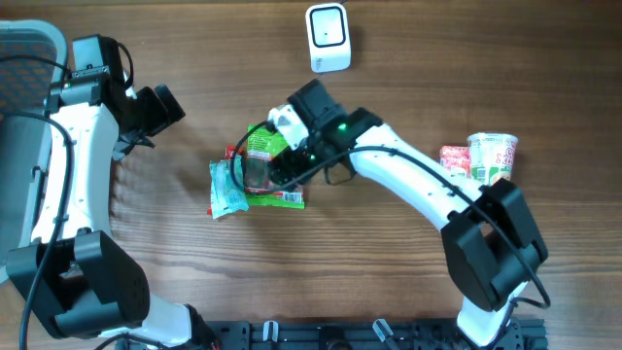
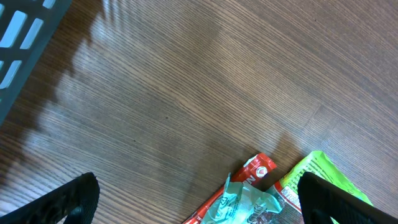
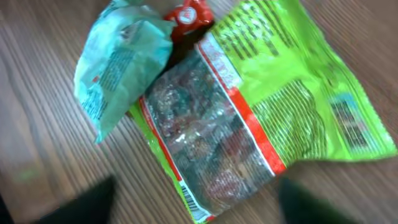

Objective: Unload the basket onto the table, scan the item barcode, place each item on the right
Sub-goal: 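Reach the right gripper to the green snack bag and grasp it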

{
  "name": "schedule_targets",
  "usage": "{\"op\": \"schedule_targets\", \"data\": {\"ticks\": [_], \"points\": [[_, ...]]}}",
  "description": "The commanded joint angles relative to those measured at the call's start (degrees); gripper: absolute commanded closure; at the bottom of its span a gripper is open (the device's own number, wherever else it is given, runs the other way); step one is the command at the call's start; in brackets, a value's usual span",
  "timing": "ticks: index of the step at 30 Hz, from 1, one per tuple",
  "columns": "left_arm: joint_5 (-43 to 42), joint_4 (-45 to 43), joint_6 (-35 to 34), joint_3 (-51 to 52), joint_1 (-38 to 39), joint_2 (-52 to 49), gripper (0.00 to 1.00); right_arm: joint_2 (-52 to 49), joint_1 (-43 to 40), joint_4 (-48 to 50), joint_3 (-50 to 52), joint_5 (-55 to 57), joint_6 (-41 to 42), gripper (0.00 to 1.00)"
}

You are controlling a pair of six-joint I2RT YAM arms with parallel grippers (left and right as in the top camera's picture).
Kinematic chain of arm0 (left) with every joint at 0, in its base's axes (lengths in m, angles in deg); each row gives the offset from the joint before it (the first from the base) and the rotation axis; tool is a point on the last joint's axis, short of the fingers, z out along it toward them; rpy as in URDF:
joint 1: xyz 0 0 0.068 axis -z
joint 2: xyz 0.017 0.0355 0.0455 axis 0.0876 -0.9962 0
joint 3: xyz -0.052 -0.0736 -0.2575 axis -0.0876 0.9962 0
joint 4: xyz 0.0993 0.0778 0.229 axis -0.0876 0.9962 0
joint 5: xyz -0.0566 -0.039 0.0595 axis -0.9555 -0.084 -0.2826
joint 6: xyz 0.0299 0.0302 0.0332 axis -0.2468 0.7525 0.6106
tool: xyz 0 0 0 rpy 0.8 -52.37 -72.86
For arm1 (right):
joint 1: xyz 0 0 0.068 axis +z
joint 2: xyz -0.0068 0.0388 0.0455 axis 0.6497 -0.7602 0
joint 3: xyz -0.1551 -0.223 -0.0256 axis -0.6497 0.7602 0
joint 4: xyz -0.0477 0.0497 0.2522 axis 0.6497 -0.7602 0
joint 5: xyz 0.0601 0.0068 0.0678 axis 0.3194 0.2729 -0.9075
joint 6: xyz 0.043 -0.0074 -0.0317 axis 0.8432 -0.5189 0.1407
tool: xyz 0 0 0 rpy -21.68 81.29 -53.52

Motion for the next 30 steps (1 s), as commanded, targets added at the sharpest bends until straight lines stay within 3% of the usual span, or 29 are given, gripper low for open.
{"op": "schedule_targets", "data": {"ticks": [1, 2, 3, 6, 9, 20, 21, 22, 26, 30], "points": [[0.3, 0.0, 0.3, -0.4, 0.0, 0.3, 0.00, 0.4, -0.2, -3.2, -4.9, 0.3, -7.7, 0.66], [0.4, 0.0, 0.3, -0.4, 0.0, 0.3, 0.00, 0.4, -0.2, -4.5, -8.0, 0.3, -10.0, 0.42], [0.3, 0.0, 0.3, -0.4, 0.0, 0.3, 0.00, 0.4, -0.2, -5.5, -10.5, 0.5, -11.6, 0.34], [0.4, 0.0, 0.3, -0.4, 0.0, 0.3, 0.00, 0.1, 0.0, -6.8, -18.0, 2.1, -19.6, 0.24], [0.3, 0.0, 0.3, -0.4, 0.0, 0.3, 0.00, -0.9, 0.0, -6.6, -17.2, 2.2, -25.3, 0.15], [0.3, 0.0, 0.3, -0.4, 0.0, 0.3, 0.00, -19.2, -0.5, -0.6, -15.5, 8.6, -25.7, 0.14], [0.4, 0.0, 0.3, -0.4, 0.0, 0.3, 0.00, -19.7, -0.8, -1.3, -15.5, 9.8, -24.4, 0.16], [0.3, 0.0, 0.3, -0.4, 0.0, 0.3, 0.00, -19.8, -1.0, -2.0, -15.5, 12.0, -22.1, 0.25], [0.3, 0.0, 0.3, -0.4, 0.0, 0.3, 0.00, -18.5, -4.0, -12.5, -15.5, 18.1, -15.4, 0.39], [0.3, 0.0, 0.3, -0.4, 0.0, 0.3, 0.00, -18.1, -6.4, -24.9, -15.5, 17.5, -6.0, 0.40]]}}
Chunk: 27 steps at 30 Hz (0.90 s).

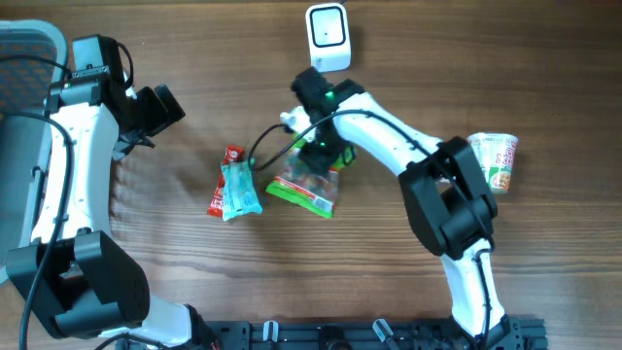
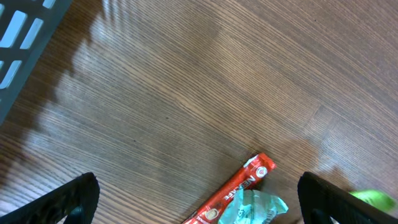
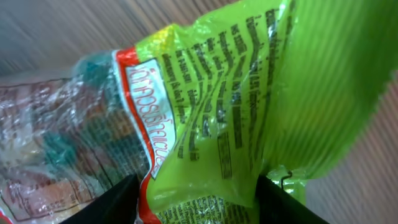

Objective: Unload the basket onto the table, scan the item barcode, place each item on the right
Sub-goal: 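Reach the right gripper to the green snack bag and grasp it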

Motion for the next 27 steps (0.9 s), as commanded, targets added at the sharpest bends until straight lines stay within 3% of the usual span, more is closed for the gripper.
{"op": "schedule_targets", "data": {"ticks": [1, 3, 7, 11, 17, 20, 21, 25, 26, 27], "points": [[0.4, 0.0, 0.3, -0.4, 0.0, 0.3, 0.00, 0.7, -0.8, -5.9, 0.8, 0.9, 8.2, 0.39], [0.3, 0.0, 0.3, -0.4, 0.0, 0.3, 0.00, 5.5, -0.8, -6.1, 0.8, -4.9, 8.1, 0.26], [0.3, 0.0, 0.3, -0.4, 0.0, 0.3, 0.00, 13.1, -0.8, -6.6, 0.8, 0.5, 7.8, 0.22], [0.3, 0.0, 0.3, -0.4, 0.0, 0.3, 0.00, 13.6, -0.8, -6.1, 1.9, 2.1, 7.7, 0.18], [0.3, 0.0, 0.3, -0.4, 0.0, 0.3, 0.00, 13.5, -0.8, 12.2, 18.4, 2.1, -3.0, 0.15], [0.3, 0.0, 0.3, -0.4, 0.0, 0.3, 0.00, 13.5, -0.8, 22.0, 24.8, -0.1, -4.2, 0.16], [0.3, 0.0, 0.3, -0.4, 0.0, 0.3, 0.00, 13.5, -0.8, 24.2, 26.2, -1.8, -4.1, 0.17], [0.3, 0.0, 0.3, -0.4, 0.0, 0.3, 0.00, 15.0, -2.7, 21.6, 26.5, -3.6, 6.1, 0.52], [0.3, 0.0, 0.3, -0.4, 0.0, 0.3, 0.00, 16.3, -3.8, 21.0, 26.5, -3.6, 7.4, 0.52], [0.3, 0.0, 0.3, -0.4, 0.0, 0.3, 0.00, 18.9, -5.9, 19.7, 26.5, -3.7, 8.1, 0.61]]}}
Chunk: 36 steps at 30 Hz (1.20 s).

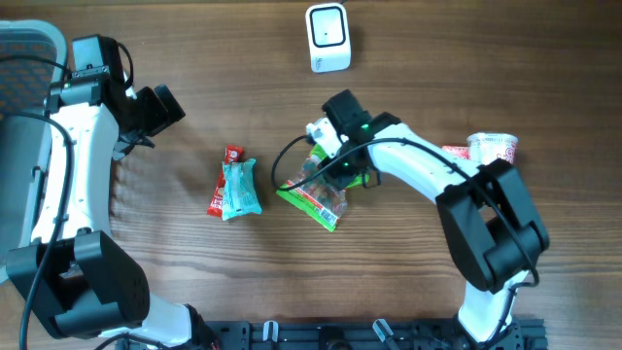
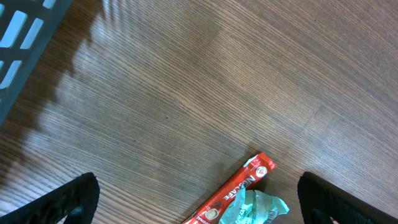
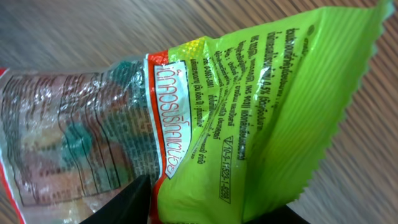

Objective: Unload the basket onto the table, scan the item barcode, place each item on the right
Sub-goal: 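Reach the right gripper to the green snack bag and grasp it, then lift the green snack bag and carry it toward the scanner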

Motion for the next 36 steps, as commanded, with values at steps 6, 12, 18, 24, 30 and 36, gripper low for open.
{"op": "schedule_targets", "data": {"ticks": [6, 12, 18, 24, 30, 36], "points": [[0.3, 0.0, 0.3, -0.4, 0.0, 0.3, 0.00, 8.9, -14.0, -5.7, 1.7, -8.8, 7.2, 0.48], [0.3, 0.0, 0.3, -0.4, 0.0, 0.3, 0.00, 8.8, -9.0, -4.3, 2.1, -5.5, 6.8, 0.36], [0.3, 0.0, 0.3, -0.4, 0.0, 0.3, 0.00, 8.7, 0.3, 2.0, 5.7, 16.4, 6.5, 0.18], [0.3, 0.0, 0.3, -0.4, 0.0, 0.3, 0.00, 8.7, 0.8, 6.7, 11.6, 16.1, 4.1, 0.11], [0.3, 0.0, 0.3, -0.4, 0.0, 0.3, 0.00, 8.7, 0.6, 13.7, 20.5, 6.7, 7.7, 0.12], [0.3, 0.0, 0.3, -0.4, 0.0, 0.3, 0.00, 10.9, -3.8, 15.5, 22.7, -8.9, 10.0, 0.70]]}}
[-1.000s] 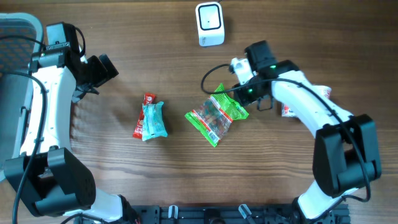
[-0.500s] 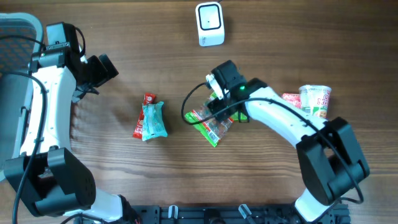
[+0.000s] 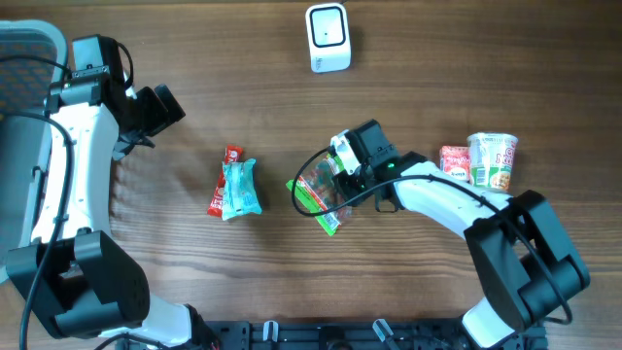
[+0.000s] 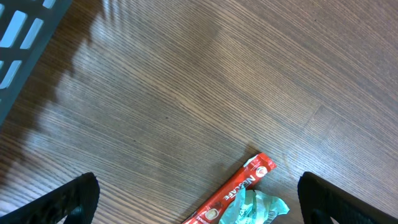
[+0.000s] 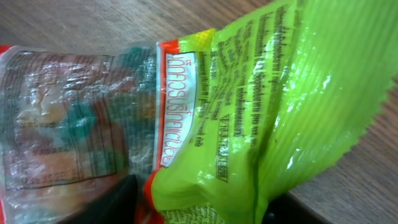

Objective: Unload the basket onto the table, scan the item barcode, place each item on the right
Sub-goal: 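Lift the green snack bag and carry it toward the scanner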

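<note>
A green snack bag (image 3: pixel 321 190) with a clear window and a red edge hangs in my right gripper (image 3: pixel 342 173), which is shut on its green end. The bag (image 5: pixel 205 106) fills the right wrist view, its printed back facing the camera. The white barcode scanner (image 3: pixel 328 37) stands at the back of the table, well away from the bag. My left gripper (image 4: pixel 199 199) is open at the far left, above bare wood, with nothing between its fingers.
A red stick sachet (image 3: pixel 223 180) and a teal packet (image 3: pixel 240 188) lie together left of centre, also in the left wrist view as the sachet (image 4: pixel 233 190) and packet (image 4: pixel 255 208). A cup (image 3: pixel 494 158) and a small red pack (image 3: pixel 454 160) stand at the right. A grey basket (image 3: pixel 24 58) sits far left.
My right gripper has carried the green bag a little toward the right and front of the table, farther from the scanner. The left arm has not moved.
My right gripper was on the green bag where it lay beside the teal packet and red sachet. Then it held the bag lifted close below the scanner. After that the bag was farther right and toward the front, and now farther still.
</note>
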{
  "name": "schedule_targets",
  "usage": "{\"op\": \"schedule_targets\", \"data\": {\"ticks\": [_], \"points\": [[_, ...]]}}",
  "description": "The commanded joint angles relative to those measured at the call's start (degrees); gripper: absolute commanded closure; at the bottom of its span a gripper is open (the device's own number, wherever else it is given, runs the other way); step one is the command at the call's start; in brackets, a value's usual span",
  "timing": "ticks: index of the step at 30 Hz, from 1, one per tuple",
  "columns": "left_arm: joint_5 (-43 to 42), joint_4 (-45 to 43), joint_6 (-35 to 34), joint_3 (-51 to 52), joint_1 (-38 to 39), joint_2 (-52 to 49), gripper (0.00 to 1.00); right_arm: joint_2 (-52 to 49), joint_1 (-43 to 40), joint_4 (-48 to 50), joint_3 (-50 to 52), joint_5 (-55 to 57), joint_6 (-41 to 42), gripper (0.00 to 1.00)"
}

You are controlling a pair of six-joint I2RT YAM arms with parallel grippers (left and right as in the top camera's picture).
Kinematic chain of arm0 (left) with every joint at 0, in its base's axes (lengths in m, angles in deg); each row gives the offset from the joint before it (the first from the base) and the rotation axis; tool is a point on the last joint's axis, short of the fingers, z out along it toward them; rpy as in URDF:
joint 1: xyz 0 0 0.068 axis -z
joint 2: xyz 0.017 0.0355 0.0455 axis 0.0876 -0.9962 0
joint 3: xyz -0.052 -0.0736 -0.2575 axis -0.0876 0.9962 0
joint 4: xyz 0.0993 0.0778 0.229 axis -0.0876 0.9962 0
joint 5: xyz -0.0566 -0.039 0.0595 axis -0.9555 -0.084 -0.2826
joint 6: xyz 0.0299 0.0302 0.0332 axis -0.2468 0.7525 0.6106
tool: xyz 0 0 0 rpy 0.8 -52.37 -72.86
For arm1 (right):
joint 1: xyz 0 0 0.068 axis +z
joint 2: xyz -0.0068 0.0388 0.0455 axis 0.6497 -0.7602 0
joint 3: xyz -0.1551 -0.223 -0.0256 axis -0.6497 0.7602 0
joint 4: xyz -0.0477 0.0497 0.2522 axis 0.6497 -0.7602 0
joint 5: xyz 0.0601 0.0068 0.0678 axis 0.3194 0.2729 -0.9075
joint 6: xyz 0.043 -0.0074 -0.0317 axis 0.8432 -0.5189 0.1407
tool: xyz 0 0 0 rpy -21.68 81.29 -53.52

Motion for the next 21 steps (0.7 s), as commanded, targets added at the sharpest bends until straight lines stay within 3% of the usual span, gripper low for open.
{"op": "schedule_targets", "data": {"ticks": [1, 2, 6, 9, 12, 15, 21], "points": [[0.3, 0.0, 0.3, -0.4, 0.0, 0.3, 0.00, 0.6, -5.5, -3.2, 1.8, -14.5, 0.2, 0.81], [0.3, 0.0, 0.3, -0.4, 0.0, 0.3, 0.00, 2.4, -8.8, -2.8, 1.7, -19.8, 0.2, 0.95], [0.3, 0.0, 0.3, -0.4, 0.0, 0.3, 0.00, 5.9, -21.1, -2.7, 1.7, -44.7, -0.6, 0.96], [0.3, 0.0, 0.3, -0.4, 0.0, 0.3, 0.00, 5.9, -22.2, -2.9, 1.8, -55.4, -2.8, 0.96], [0.4, 0.0, 0.3, -0.4, 0.0, 0.3, 0.00, 7.4, -22.3, -1.2, 1.8, -62.2, -0.2, 0.96], [0.3, 0.0, 0.3, -0.4, 0.0, 0.3, 0.00, 11.6, -22.6, -1.1, 1.8, -62.3, 2.2, 0.96], [0.4, 0.0, 0.3, -0.4, 0.0, 0.3, 0.00, 25.0, -26.4, 5.2, 1.8, -66.9, 18.8, 0.96]]}}
